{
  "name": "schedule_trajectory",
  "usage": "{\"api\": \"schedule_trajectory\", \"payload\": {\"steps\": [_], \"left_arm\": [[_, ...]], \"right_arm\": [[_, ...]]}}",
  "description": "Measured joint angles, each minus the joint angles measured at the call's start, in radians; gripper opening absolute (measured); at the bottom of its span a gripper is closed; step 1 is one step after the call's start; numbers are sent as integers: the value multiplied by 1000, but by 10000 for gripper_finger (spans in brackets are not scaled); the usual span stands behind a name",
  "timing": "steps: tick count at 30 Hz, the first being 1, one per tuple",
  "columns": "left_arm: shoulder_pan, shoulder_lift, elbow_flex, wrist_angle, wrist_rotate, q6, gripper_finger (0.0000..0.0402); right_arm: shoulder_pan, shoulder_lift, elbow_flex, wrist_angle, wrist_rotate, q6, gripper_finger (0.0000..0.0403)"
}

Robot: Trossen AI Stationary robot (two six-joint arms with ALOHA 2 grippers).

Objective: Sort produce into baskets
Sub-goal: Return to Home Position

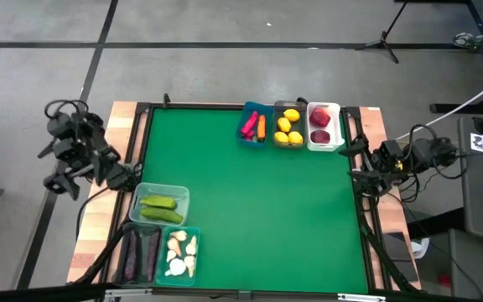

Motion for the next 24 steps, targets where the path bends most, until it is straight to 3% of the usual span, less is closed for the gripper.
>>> {"api": "schedule_trajectory", "payload": {"steps": [6, 14, 24], "left_arm": [[0, 0, -136, 157, -42, -16, 296], [0, 0, -298, 273, -267, -61, 296], [0, 0, -485, 433, -276, -65, 296]], "right_arm": [[0, -131, -140, 87, -23, 27, 319], [0, -169, -242, 176, -99, 39, 319], [0, -167, -335, 228, -100, 67, 319]]}}
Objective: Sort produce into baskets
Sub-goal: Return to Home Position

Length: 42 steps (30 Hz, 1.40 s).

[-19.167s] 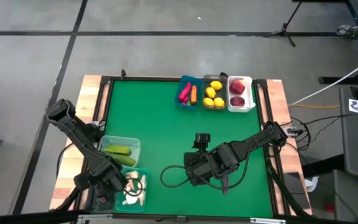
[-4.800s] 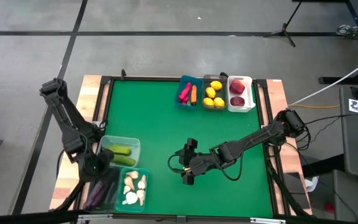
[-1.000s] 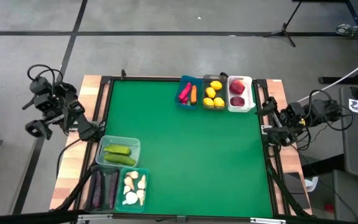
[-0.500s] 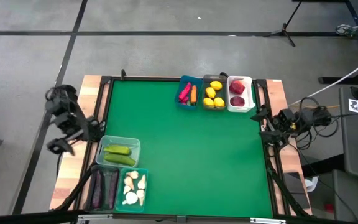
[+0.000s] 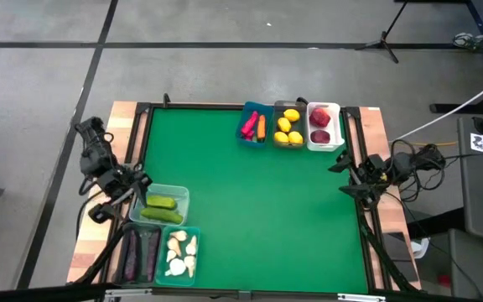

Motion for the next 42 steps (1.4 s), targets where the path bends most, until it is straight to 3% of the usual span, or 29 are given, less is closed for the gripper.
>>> {"api": "schedule_trajectory", "payload": {"steps": [15, 30, 42], "left_arm": [[0, 0, -113, 59, 5, -25, 296], [0, -1, -156, 20, 21, -21, 296], [66, -1, -156, -122, -6, 58, 296]], "right_arm": [[0, 1, -152, 148, -47, 10, 319], [0, -1, -155, 19, -130, -71, 319], [0, -1, -156, -97, -110, -72, 319]]}}
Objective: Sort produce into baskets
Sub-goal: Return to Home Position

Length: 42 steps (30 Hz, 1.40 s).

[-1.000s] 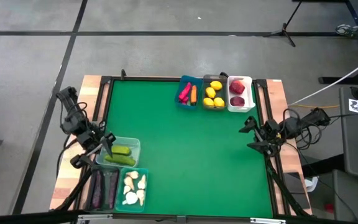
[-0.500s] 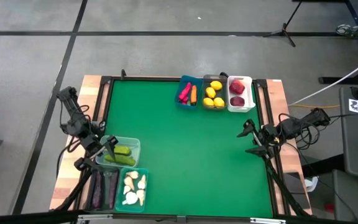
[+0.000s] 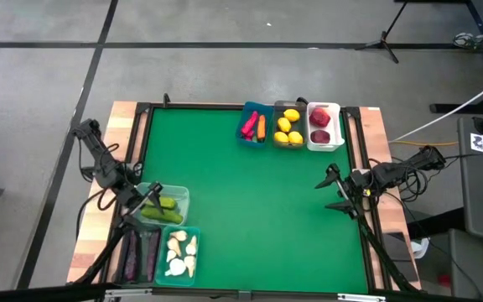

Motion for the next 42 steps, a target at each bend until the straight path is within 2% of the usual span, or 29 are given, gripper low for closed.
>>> {"api": "schedule_trajectory", "payload": {"steps": [5, 10, 16, 21, 26, 29, 33, 34, 36, 39, 42], "left_arm": [[60, 0, 0, 1, 2, 0, 296], [180, 0, 0, -6, 36, 11, 296], [393, 0, 0, -27, 201, 5, 296], [593, 0, 0, -18, 274, -1, 296], [753, 0, 0, 7, 434, 5, 296], [830, 0, 0, 13, 490, -6, 296], [915, 0, 0, 20, 570, -25, 296], [935, 0, 0, 21, 592, -27, 296], [972, 0, 0, 23, 629, -28, 296], [1021, 0, 0, 24, 644, -29, 296], [1056, 1, 0, 26, 680, -35, 296]], "right_arm": [[0, 0, 0, 0, -8, 0, 319], [0, 0, -1, -2, -5, -47, 319], [0, 0, -1, 5, 99, -79, 319], [0, 0, -1, 1, 203, -102, 319], [0, 0, -1, -35, 237, -128, 319], [-13, 0, -1, -30, 161, -127, 319], [-90, 0, -1, -29, -148, -105, 319], [-118, 0, -1, -30, -194, -102, 319], [-186, 0, -1, -31, -207, -92, 319], [-314, 0, -1, -70, -142, -50, 319], [-429, 0, -1, -84, -204, -3, 319]]}}
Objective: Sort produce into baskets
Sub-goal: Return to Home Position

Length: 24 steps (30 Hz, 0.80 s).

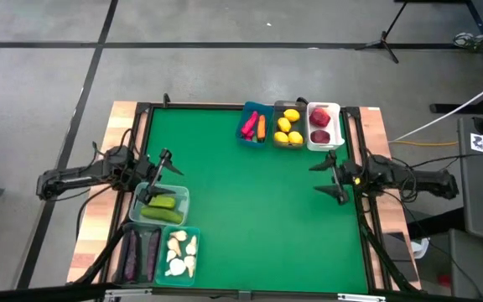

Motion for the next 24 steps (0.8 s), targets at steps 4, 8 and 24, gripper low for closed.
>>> {"api": "schedule_trajectory", "payload": {"steps": [4, 8, 24], "left_arm": [[40, 3, 0, 2, 56, -1, 296], [68, 3, 0, 2, 90, -24, 296], [70, 3, 0, 5, 114, -22, 296]], "right_arm": [[-97, 0, 0, 11, -82, -17, 319], [-151, 0, 0, 10, -82, -16, 319], [-154, 1, 0, 2, -23, -8, 319]]}}
